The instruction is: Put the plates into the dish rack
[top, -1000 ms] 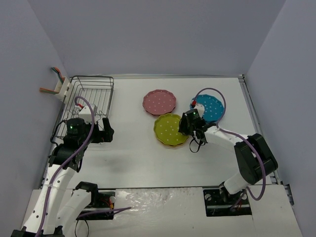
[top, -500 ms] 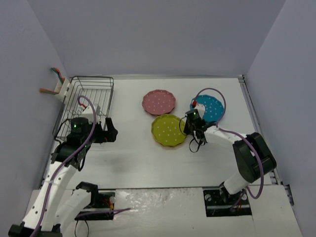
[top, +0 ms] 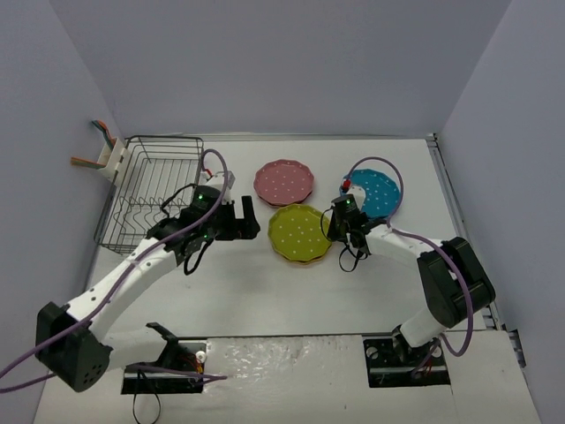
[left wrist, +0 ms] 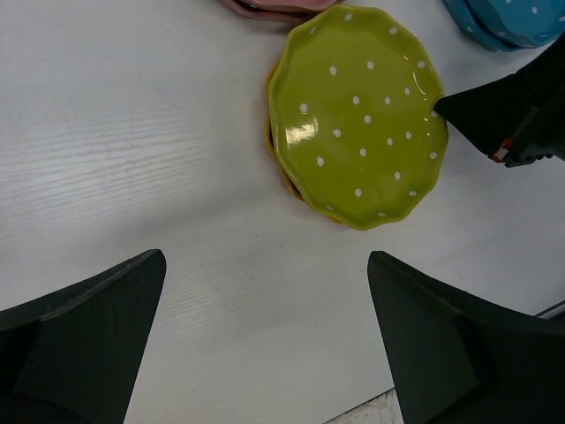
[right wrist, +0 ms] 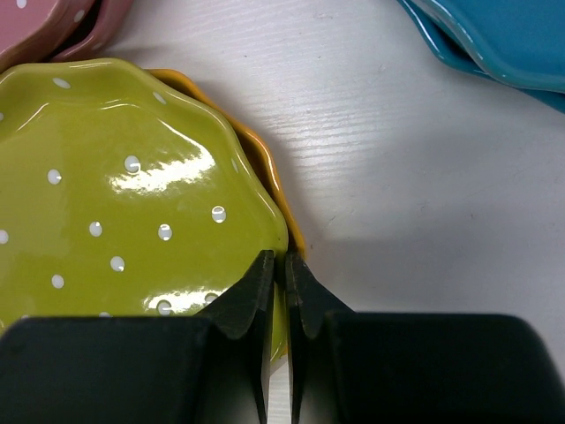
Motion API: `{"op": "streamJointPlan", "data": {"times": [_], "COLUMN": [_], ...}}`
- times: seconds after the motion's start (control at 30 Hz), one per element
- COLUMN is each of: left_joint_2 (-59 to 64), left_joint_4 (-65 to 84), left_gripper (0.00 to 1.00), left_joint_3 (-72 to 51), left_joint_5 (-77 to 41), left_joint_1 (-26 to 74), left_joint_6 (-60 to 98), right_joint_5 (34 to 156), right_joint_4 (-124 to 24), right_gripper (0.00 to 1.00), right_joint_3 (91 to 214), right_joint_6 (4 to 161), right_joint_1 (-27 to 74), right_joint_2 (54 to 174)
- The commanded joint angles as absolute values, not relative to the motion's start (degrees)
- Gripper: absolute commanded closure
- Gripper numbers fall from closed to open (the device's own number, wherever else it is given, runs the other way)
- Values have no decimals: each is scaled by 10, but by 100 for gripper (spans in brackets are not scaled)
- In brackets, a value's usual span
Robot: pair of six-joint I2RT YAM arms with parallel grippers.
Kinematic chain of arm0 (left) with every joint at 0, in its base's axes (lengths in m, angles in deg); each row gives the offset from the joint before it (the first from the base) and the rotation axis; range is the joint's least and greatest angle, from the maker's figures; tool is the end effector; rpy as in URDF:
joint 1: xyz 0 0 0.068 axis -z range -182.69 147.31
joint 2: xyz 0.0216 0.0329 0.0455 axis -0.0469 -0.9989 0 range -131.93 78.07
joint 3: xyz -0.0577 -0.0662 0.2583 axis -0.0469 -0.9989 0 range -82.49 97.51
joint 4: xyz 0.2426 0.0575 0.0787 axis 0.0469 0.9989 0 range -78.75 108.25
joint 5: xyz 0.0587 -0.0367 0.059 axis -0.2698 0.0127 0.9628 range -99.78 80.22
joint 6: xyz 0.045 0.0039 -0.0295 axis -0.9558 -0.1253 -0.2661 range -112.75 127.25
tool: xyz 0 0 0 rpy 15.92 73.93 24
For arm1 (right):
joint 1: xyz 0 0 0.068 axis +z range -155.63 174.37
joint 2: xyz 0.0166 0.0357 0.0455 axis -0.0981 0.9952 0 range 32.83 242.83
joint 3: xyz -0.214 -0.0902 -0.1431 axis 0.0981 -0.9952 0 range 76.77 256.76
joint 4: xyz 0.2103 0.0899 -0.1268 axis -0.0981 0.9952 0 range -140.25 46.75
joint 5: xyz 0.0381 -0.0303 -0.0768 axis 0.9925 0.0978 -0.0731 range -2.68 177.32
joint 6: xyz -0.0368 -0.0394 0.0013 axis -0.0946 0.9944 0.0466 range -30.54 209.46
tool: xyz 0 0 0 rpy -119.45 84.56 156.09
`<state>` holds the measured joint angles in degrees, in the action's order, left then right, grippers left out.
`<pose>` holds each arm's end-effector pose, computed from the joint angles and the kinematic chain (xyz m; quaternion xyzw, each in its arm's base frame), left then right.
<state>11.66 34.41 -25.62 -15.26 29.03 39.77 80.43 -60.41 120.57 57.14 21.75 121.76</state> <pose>0.2177 -0.1387 0.3149 0.0167 0.8767 -0.2901 0.3834 0.2863 0.1435 0.1834 0.0659 0.8833 0.1832 0.4265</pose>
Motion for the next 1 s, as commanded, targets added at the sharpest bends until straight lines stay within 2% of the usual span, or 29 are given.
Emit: {"op": "streamJointPlan", "data": {"times": [0.0, 0.37, 0.7, 0.97], "left_joint_2": [34, -108, -195, -232], "left_joint_4": [268, 208, 189, 202], "left_gripper": [4, 15, 37, 62], "left_joint_3": [-223, -198, -141, -119], "left_joint_5": [-149, -157, -177, -190], "left_joint_1": [302, 307, 307, 307], "left_joint_6": [485, 543, 513, 489], "right_joint_5": [838, 839, 840, 849], "right_joint_4": [-616, -612, -634, -652], "right_gripper": [100, 100, 100, 100], "right_joint_3": [1247, 1254, 1234, 1222], "right_joint_6": [565, 566, 571, 570], "right_joint_1": [224, 223, 223, 223], "right_joint_2": [1178, 1177, 1179, 1183]}}
